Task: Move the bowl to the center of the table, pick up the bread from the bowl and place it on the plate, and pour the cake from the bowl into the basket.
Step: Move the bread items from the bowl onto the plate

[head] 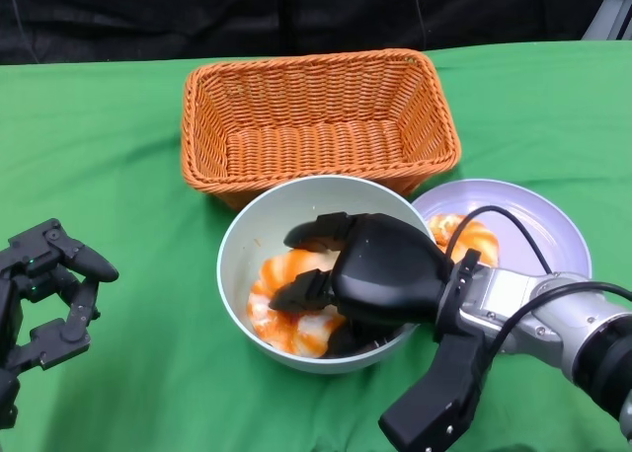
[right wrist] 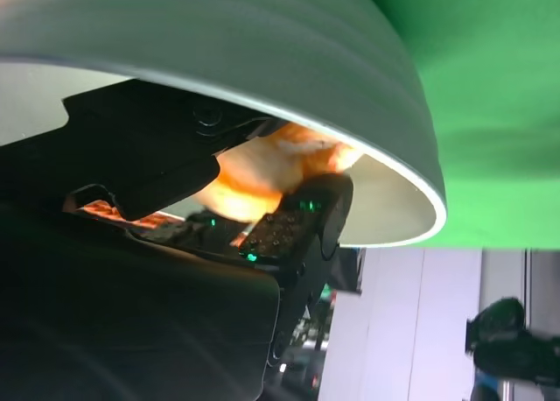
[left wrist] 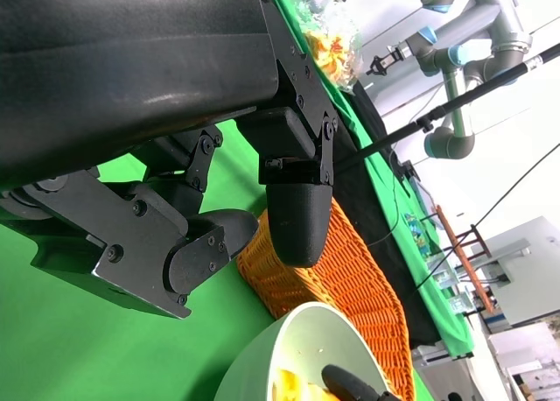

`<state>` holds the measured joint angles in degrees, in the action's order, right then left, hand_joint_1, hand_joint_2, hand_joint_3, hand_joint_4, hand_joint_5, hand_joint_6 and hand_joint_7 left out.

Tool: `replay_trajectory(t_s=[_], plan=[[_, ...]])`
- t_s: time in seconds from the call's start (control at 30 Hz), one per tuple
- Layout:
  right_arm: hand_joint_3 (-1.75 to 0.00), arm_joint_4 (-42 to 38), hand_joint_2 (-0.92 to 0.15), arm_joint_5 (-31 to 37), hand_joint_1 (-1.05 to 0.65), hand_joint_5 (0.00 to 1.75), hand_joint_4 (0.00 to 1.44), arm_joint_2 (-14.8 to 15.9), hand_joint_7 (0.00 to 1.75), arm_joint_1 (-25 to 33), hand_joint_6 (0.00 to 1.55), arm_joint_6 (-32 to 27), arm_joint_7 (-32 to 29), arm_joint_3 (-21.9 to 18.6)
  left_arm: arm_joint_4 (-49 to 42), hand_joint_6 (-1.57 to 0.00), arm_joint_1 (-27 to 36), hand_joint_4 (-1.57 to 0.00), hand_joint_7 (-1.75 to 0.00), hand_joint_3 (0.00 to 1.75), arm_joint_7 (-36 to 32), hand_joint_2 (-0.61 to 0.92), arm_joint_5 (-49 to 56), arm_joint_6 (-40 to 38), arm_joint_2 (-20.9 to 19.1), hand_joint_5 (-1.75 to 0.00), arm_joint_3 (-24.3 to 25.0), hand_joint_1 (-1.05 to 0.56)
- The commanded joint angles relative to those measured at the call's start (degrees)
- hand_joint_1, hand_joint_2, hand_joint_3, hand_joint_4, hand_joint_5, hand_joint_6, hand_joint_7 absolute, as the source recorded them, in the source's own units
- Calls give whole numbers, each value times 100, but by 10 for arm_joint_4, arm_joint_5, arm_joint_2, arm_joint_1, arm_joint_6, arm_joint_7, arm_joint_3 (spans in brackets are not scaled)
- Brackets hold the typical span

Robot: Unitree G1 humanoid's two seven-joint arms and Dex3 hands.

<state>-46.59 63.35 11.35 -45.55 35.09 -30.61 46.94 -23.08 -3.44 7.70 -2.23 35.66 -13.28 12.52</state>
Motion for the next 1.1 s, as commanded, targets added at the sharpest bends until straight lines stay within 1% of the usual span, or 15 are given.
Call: replay_trajectory(t_s=[0.03,0.17,0.27,0.37,0.43,0.5,0.6,0.77,0.8,0.83,0.87,0.9,0.97,1.03,1.1], plan=[[0,-28,-89,4,-44,56,101,-4,2,-10,115,8,-19,13,3,-76,3,-78,-129,99,-4,63,-5,-4,-4,-167,3,-5],[0,-52,-88,-3,-41,93,92,-8,0,-17,118,21,-48,15,0,-76,3,-77,-130,98,-3,64,-6,-1,-4,-168,2,-4],[0,-61,-87,-6,-43,106,87,-8,0,-22,118,30,-67,12,-6,-75,1,-77,-130,97,-4,64,-2,6,-6,-167,2,-5],[0,-62,-84,-5,-42,141,77,-7,1,-24,121,29,-94,9,-9,-75,-1,-77,-132,98,1,64,-7,9,-6,-167,2,-2],[0,-61,-85,-6,-40,152,72,-6,1,-26,122,28,-105,6,-12,-75,-2,-77,-133,98,2,64,-9,10,-7,-168,2,-3],[0,-60,-84,-9,-39,158,69,-4,1,-26,122,29,-120,2,-14,-75,-3,-77,-134,98,0,63,-6,13,-8,-168,3,-3],[0,-53,-83,-22,-36,158,69,-2,2,-24,125,36,-133,-11,-17,-74,-4,-77,-135,99,-4,63,-2,18,-9,-168,4,-3],[-2,-9,-90,-56,-30,155,69,11,5,-13,127,45,-123,-46,-23,-74,-6,-77,-135,100,-1,63,-9,17,-10,-168,6,-3],[-4,0,-91,-64,-28,159,67,13,39,-10,113,46,-122,-54,-24,-74,-7,-78,-135,100,0,62,-9,18,-11,-169,6,-3],[-6,9,-92,-72,-28,162,65,15,95,-6,83,48,-120,-62,-25,-74,-7,-78,-136,100,-1,62,-8,19,-11,-169,6,-4],[-7,17,-92,-78,-28,163,64,17,115,-4,72,49,-116,-67,-25,-74,-7,-77,-136,100,-2,62,-7,20,-11,-169,6,-4],[-7,30,-92,-90,-27,163,64,21,126,1,66,54,-110,-78,-26,-74,-7,-77,-136,100,-2,62,-7,20,-12,-169,6,-4],[-8,53,-92,-109,-26,158,65,29,122,10,65,65,-105,-96,-26,-73,-8,-78,-136,100,-4,62,-4,21,-12,-169,6,-4],[-6,73,-92,-127,-24,155,68,36,113,20,70,78,-98,-114,-26,-74,-8,-78,-136,100,-6,62,-3,23,-12,-169,6,-5],[-4,100,-92,-160,-23,156,67,44,97,37,76,96,-71,-135,-27,-73,-9,-78,-137,101,-3,62,-6,24,-12,-169,6,-5]])
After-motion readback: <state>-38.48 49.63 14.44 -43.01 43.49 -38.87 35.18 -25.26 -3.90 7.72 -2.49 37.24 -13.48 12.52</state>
